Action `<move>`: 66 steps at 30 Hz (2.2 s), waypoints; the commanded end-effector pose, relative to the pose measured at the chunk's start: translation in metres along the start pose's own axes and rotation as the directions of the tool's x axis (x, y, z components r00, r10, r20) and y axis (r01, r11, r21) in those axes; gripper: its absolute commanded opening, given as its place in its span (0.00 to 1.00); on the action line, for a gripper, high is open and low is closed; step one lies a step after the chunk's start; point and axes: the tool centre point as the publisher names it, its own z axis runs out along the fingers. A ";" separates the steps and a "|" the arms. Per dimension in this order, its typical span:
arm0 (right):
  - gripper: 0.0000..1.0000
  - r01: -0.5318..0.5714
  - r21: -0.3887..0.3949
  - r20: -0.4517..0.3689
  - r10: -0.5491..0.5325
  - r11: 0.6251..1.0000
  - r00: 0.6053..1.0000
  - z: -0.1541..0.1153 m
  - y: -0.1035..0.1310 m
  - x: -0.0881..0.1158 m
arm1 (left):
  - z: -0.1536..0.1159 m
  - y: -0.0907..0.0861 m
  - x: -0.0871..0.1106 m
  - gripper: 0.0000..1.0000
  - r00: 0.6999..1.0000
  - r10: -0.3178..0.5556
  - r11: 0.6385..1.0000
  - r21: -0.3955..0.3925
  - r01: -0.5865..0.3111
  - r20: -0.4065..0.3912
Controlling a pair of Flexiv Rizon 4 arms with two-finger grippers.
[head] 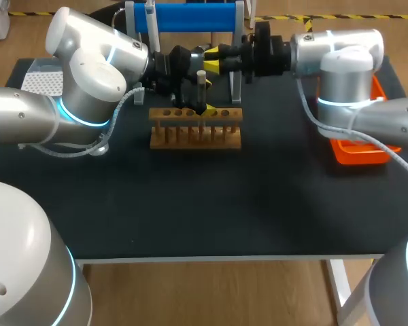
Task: Invert the test tube, pick up the pipette, mount the tip to pipette, aspirate from beaker and dispense into the tube, eject the tip, return the pipette, and cap with the stopper.
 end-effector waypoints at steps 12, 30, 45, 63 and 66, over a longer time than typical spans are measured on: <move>1.00 -0.003 0.097 0.104 -0.007 0.995 0.995 -0.038 -0.016 -0.003 | 0.000 0.000 -0.001 1.00 1.000 -0.001 1.000 -0.003 0.001 -0.002; 1.00 0.001 0.174 0.132 -0.025 0.985 0.991 -0.052 -0.025 -0.004 | -0.001 0.002 -0.001 1.00 1.000 0.000 1.000 -0.007 0.000 0.004; 1.00 0.001 0.174 0.132 -0.025 0.985 0.991 -0.052 -0.025 -0.004 | -0.018 0.012 -0.003 1.00 0.998 -0.028 0.999 -0.032 0.030 0.064; 1.00 0.001 0.174 0.132 -0.025 0.985 0.991 -0.052 -0.025 -0.004 | -0.062 0.032 -0.007 1.00 0.980 -0.080 0.996 -0.034 0.088 0.182; 1.00 0.001 0.174 0.132 -0.025 0.985 0.991 -0.052 -0.025 -0.004 | -0.066 0.033 -0.007 1.00 0.977 -0.086 0.995 -0.031 0.094 0.193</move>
